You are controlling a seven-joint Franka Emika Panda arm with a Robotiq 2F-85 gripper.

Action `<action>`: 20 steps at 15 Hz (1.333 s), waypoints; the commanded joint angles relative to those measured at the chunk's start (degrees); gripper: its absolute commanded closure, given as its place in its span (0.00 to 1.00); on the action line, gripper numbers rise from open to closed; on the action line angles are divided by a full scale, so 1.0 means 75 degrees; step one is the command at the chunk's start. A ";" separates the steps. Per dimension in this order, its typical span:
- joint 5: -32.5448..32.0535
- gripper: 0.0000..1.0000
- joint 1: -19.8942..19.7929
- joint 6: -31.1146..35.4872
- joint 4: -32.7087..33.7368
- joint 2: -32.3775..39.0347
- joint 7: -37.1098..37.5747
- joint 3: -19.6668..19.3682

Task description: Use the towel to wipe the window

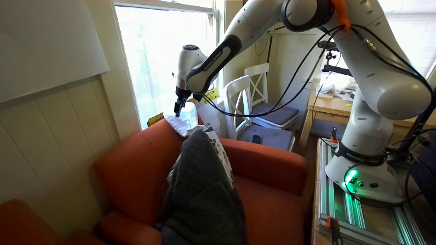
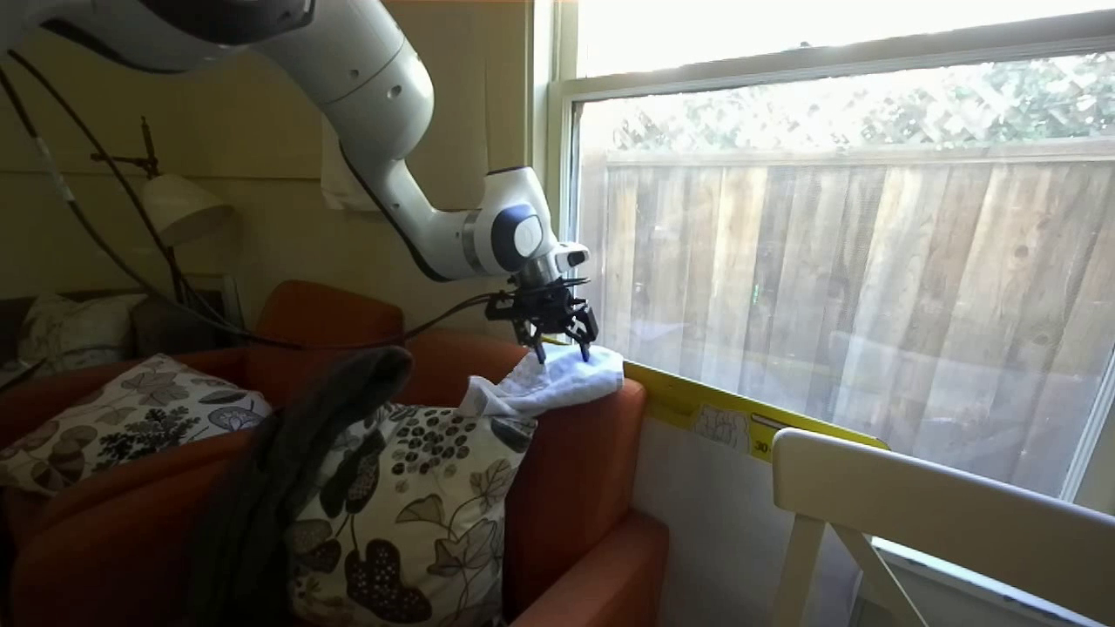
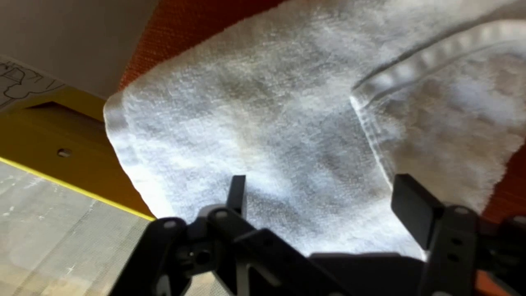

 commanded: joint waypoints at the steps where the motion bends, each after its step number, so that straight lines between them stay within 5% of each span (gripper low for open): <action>1: -0.0493 0.41 0.0354 -0.0033 0.0806 0.0707 0.0450 -0.0462; 10: -0.0518 0.99 0.0375 -0.0589 0.0912 0.0599 0.0287 -0.0393; 20: 0.1147 0.97 -0.0543 0.0035 -0.0073 -0.1128 0.0934 0.0228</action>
